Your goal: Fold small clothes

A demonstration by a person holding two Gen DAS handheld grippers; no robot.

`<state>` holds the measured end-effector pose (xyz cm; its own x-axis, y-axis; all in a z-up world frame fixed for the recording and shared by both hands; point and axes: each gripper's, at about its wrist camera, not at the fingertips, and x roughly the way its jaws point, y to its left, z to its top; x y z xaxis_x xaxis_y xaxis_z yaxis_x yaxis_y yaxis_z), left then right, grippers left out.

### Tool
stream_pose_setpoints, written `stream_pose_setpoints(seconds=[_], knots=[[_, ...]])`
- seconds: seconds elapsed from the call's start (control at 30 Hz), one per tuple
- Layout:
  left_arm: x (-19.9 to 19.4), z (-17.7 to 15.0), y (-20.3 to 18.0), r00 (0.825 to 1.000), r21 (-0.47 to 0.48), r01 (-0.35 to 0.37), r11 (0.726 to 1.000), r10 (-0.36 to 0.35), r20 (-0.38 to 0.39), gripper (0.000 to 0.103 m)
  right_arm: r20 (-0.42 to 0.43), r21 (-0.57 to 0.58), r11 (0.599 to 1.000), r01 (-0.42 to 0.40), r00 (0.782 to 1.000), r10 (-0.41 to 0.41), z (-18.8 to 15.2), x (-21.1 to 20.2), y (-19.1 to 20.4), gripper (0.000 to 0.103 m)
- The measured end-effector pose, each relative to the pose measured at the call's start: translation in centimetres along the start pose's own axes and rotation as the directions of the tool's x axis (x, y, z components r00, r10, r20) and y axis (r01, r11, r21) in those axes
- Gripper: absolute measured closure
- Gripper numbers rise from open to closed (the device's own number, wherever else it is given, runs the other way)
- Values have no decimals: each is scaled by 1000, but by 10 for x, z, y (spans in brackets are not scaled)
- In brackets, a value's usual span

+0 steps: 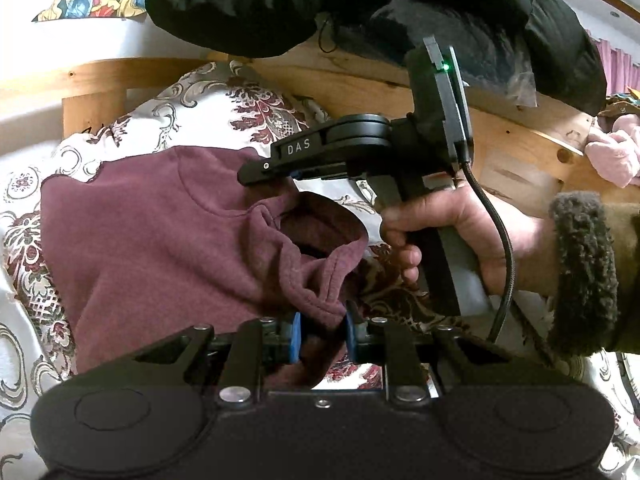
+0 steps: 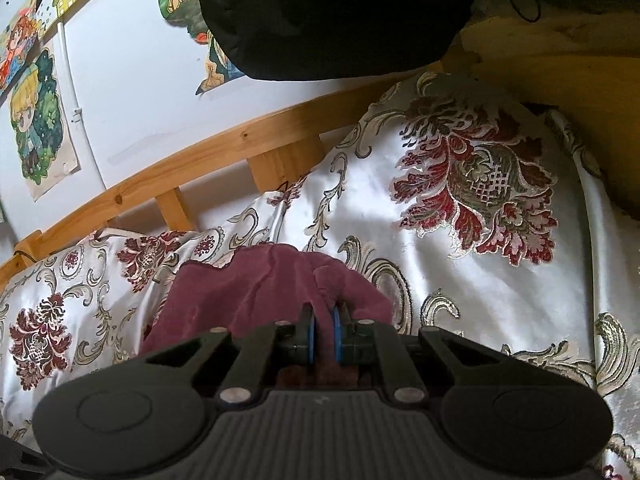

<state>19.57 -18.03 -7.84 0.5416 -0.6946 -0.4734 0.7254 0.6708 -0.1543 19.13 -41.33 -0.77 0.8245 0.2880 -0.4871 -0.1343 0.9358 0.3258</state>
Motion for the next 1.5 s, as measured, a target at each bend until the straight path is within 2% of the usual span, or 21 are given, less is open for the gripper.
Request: stream_pose_setpoints(seconds=[0.33, 0.63, 0.77, 0.83, 0.87, 0.9, 0.93, 1.07, 1.1, 1.13, 1.2, 1.33, 1.4, 1.5], knots=[[6, 0, 1, 1000, -3, 15, 1000, -15, -21, 80, -3, 11, 1000, 22, 1000, -22, -1, 1, -4, 93], [-8, 3, 4, 999, -31, 49, 998, -49, -3, 73, 1, -21, 997, 69, 998, -69, -10, 2, 1, 91], [-17, 5, 6, 998, -59, 68, 996, -68, 7, 61, 9, -39, 994, 106, 994, -106, -15, -2, 3, 88], [-24, 7, 9, 997, -77, 70, 995, -69, 16, 50, 16, -19, 992, 122, 992, -121, -16, -5, 2, 83], [-29, 7, 10, 997, -87, 68, 994, -66, 25, 41, 21, -8, 992, 125, 992, -125, -16, -8, 0, 82], [-35, 8, 12, 998, -94, 64, 994, -61, 35, 34, 26, 3, 992, 128, 991, -128, -17, -11, -1, 75], [-42, 9, 14, 997, -99, 58, 993, -54, 48, 31, 33, 17, 990, 139, 990, -139, -18, -15, -2, 63], [-72, 10, 30, 997, -136, 0, 991, 11, 82, 8, 34, 131, 979, 157, 986, -162, -26, -32, -10, 47], [-78, 9, 35, 996, -156, -13, 988, 27, 86, 4, 32, 156, 975, 157, 986, -163, -28, -37, -11, 37], [-84, 8, 42, 995, -186, -23, 982, 41, 93, 4, 33, 179, 971, 159, 985, -167, -32, -42, -10, 29], [-94, 1, 59, 993, -266, -41, 963, 69, 100, 1, 34, 218, 964, 151, 986, -162, -39, -50, -7, 20], [-99, -17, 91, 992, -444, -70, 893, 109, 62, 1, 29, 280, 952, 125, 990, -139, -54, -69, 8, 5], [-96, -26, 105, 993, -521, -68, 851, 106, 44, 1, 34, 292, 950, 113, 991, -128, -61, -80, 17, 2], [-90, -32, 118, 995, -589, -52, 806, 89, 34, 1, 48, 291, 952, 91, 993, -110, -69, -92, 30, 0]])
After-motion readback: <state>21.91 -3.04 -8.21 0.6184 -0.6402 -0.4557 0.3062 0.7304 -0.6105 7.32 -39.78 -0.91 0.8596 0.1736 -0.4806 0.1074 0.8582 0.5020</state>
